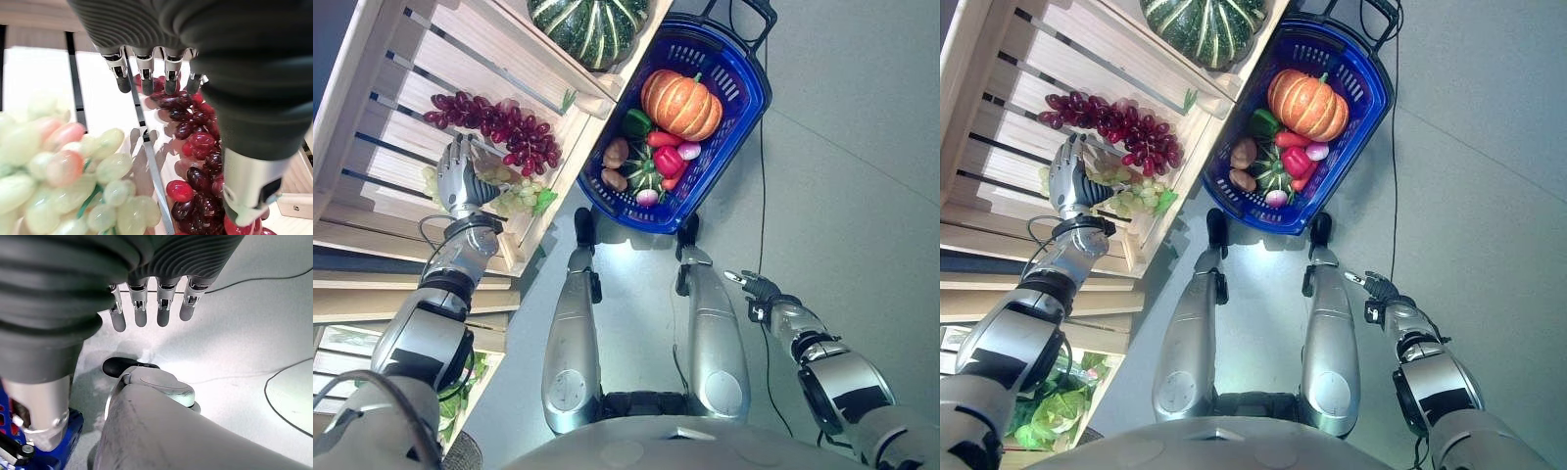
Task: Pick up fruits and vegetables into the basket
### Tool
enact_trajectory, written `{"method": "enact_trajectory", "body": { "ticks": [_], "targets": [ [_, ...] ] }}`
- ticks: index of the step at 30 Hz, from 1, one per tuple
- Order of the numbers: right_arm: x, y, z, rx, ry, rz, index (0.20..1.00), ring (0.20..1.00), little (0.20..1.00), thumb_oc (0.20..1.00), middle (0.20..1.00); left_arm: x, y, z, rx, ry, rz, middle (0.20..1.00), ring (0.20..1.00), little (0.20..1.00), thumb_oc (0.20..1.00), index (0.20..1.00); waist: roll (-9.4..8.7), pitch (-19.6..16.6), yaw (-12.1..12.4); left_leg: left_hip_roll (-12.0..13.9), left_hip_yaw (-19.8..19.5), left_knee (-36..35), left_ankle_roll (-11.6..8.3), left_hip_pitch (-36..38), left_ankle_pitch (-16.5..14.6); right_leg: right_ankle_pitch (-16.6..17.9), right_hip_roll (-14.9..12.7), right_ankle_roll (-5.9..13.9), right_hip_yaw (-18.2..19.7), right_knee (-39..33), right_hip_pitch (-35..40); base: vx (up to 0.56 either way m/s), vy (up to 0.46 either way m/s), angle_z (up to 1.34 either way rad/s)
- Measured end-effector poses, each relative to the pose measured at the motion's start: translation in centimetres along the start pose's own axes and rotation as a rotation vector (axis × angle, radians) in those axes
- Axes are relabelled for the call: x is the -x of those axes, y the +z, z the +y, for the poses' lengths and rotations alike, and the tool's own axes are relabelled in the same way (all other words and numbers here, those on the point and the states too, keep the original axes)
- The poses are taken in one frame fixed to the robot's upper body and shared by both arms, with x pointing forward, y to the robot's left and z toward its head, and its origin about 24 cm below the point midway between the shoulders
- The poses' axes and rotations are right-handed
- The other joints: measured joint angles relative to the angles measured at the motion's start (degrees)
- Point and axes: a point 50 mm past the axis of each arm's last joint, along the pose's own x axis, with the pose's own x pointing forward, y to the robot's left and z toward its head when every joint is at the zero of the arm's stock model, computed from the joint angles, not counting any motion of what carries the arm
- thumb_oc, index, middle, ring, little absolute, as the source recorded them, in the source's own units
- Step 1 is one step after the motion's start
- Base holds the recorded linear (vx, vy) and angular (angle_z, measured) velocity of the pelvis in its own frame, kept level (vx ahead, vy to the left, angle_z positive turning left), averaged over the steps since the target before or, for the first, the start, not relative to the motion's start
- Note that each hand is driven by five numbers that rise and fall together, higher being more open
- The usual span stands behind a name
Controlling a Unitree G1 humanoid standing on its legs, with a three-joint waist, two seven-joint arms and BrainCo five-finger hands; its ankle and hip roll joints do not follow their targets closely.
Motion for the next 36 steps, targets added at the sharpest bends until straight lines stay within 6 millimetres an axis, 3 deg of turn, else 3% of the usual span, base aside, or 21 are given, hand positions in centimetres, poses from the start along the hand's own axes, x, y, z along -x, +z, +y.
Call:
{"method": "enact_trajectory", "body": {
  "ticks": [8,17,36],
  "targets": [
    [-0.2,1.5,0.3,0.020,0.010,-0.025,1.000,1.000,1.000,1.000,1.000,1.0,-2.3,-1.4,-0.180,-0.182,0.069,1.000,1.000,1.000,1.000,1.000,-0.01,0.00,-1.41,-0.02,0.46,0.24,-0.01,-0.71,-0.09,0.13,0.00,-0.35,0.59,0.52,-1.24,0.00,0.042,-0.03],
    [-0.1,2.3,-0.4,0.026,-0.005,-0.044,1.000,1.000,1.000,1.000,1.000,1.5,-3.3,-1.9,-0.228,-0.304,0.118,1.000,1.000,1.000,1.000,1.000,-0.01,0.00,-1.47,0.05,1.49,1.21,0.07,-2.22,-0.33,-0.12,0.02,-0.14,1.61,1.76,-3.44,0.00,0.011,-0.03],
    [-0.1,3.7,-0.6,0.049,-0.010,-0.064,1.000,1.000,1.000,1.000,1.000,0.6,-3.9,-0.9,-0.341,-0.288,0.209,1.000,1.000,1.000,1.000,1.000,-0.62,-0.04,-2.24,0.22,1.27,2.05,-0.06,-4.02,-0.69,-0.10,0.27,-0.16,1.67,1.75,-4.86,0.00,0.000,0.00]
  ]
}}
